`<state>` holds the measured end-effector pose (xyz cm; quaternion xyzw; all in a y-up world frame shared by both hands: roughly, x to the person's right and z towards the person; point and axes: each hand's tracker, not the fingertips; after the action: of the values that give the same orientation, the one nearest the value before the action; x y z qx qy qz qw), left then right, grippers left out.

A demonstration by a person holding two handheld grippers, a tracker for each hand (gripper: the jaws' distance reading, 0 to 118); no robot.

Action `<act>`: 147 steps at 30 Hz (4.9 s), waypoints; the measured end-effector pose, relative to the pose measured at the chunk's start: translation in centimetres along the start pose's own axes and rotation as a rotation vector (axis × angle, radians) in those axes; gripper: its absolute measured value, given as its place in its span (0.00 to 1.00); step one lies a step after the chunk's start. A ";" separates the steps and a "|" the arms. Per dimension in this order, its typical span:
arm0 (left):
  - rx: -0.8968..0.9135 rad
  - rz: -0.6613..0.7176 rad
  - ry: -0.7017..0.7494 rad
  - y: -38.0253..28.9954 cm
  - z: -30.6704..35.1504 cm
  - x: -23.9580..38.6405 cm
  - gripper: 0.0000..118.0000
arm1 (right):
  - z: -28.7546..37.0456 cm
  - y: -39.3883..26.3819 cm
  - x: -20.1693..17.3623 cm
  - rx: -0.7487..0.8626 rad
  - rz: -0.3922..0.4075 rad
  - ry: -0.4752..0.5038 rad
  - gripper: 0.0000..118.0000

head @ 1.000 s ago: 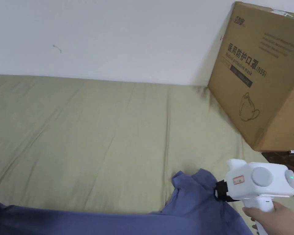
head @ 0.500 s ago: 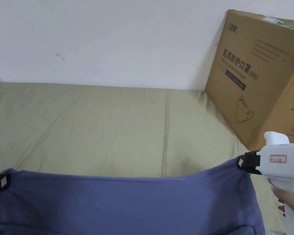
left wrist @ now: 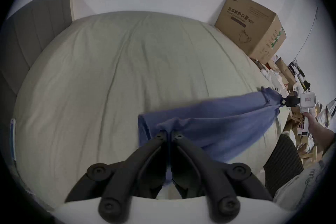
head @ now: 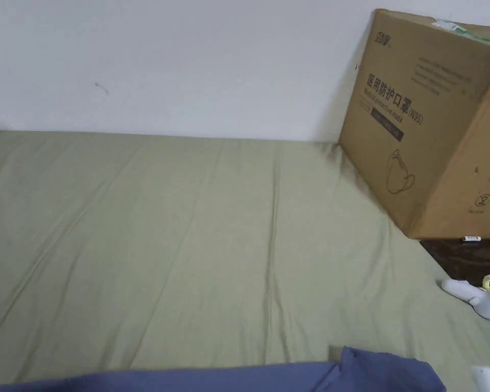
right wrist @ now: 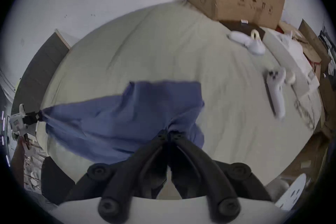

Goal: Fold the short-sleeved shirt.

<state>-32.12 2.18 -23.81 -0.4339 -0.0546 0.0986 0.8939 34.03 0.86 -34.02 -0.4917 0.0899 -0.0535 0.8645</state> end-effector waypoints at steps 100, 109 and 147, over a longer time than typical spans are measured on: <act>-0.265 0.267 -0.230 5.5 -8.5 12.1 0.28 | 9.2 2.3 -15.7 0.440 0.206 0.078 0.00; -0.107 0.302 -0.355 5.5 -5.3 11.9 0.98 | 9.0 2.2 -14.8 0.432 0.207 0.059 0.00; -0.085 0.632 -0.547 -4.2 -2.9 -5.1 1.00 | 6.4 1.2 -17.0 0.367 0.226 0.061 0.00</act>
<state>-36.04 -3.71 -22.42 -0.4237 -0.1581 0.4773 0.7534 18.76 9.91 -30.06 -0.3108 0.1593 0.0135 0.9369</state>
